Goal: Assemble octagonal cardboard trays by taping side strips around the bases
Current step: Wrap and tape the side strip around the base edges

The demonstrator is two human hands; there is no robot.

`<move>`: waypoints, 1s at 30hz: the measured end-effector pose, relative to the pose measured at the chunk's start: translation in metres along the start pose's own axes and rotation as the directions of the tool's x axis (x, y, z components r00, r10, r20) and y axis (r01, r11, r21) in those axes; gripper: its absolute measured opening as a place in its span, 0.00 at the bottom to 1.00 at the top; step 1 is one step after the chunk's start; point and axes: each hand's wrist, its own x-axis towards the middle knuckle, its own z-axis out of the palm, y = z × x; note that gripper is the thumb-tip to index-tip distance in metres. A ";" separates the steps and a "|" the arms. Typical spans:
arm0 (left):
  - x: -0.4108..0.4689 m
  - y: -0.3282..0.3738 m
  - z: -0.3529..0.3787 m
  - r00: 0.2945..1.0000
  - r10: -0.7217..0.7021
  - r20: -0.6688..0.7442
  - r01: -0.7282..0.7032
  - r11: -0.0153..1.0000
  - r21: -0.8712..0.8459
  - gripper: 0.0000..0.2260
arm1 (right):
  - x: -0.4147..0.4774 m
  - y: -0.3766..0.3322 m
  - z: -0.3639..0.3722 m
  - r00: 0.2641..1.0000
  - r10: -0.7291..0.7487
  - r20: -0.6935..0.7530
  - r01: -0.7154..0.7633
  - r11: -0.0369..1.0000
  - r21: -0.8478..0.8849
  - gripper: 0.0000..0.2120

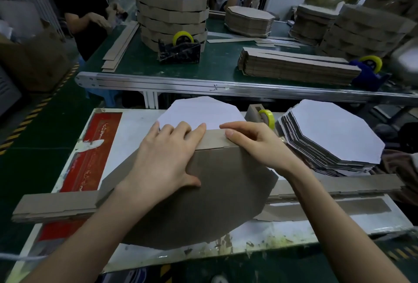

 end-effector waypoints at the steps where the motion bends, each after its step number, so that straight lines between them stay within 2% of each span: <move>1: 0.004 0.006 -0.002 1.000 0.007 0.016 -0.007 1.000 -0.023 0.49 | 0.000 0.001 0.000 1.000 -0.008 -0.001 0.008 1.000 0.009 0.13; 4: 0.022 0.030 -0.004 1.000 0.018 -0.015 -0.019 0.995 -0.094 0.44 | -0.003 0.003 0.001 0.998 -0.060 0.007 0.060 0.996 0.063 0.10; 6: 0.030 0.041 -0.006 0.999 0.022 -0.046 -0.024 0.998 -0.054 0.37 | -0.006 0.006 -0.001 0.997 -0.071 0.005 0.070 0.993 0.099 0.10; 8: 0.032 0.042 -0.006 0.998 0.023 -0.057 -0.024 1.000 -0.018 0.35 | -0.011 0.008 -0.005 1.000 0.009 0.023 -0.013 0.980 0.200 0.14; 10: 0.025 0.038 -0.007 0.996 0.035 -0.084 -0.038 0.999 -0.033 0.37 | -0.015 0.008 -0.012 0.992 0.089 0.094 -0.111 0.958 0.265 0.20; 13: 0.007 0.023 -0.014 0.969 0.002 -0.246 -0.039 0.989 -0.146 0.38 | -0.016 0.005 -0.026 0.970 0.142 0.198 -0.166 0.981 0.106 0.27; 15: -0.003 0.011 -0.013 0.954 -0.031 -0.299 -0.045 0.969 -0.243 0.38 | -0.015 -0.005 -0.037 0.976 0.127 0.175 -0.137 0.989 0.047 0.24; 19: -0.027 -0.005 0.001 0.951 -0.117 -0.285 -0.004 0.921 -0.390 0.39 | -0.008 -0.027 -0.056 0.988 0.064 0.141 -0.061 0.998 -0.025 0.20; 23: -0.048 -0.014 0.013 0.925 -0.207 -0.319 0.016 0.859 -0.512 0.36 | -0.007 -0.042 -0.055 0.984 -0.003 0.176 -0.006 0.999 0.051 0.15; 28: -0.059 -0.018 0.027 0.946 -0.274 -0.173 0.103 0.759 -0.643 0.35 | -0.002 -0.040 -0.033 0.982 0.001 0.186 0.007 0.999 -0.044 0.17; 30: -0.057 -0.019 0.027 0.944 -0.272 -0.190 0.092 0.765 -0.637 0.36 | -0.001 -0.039 -0.024 0.982 -0.007 0.189 0.012 1.000 -0.022 0.17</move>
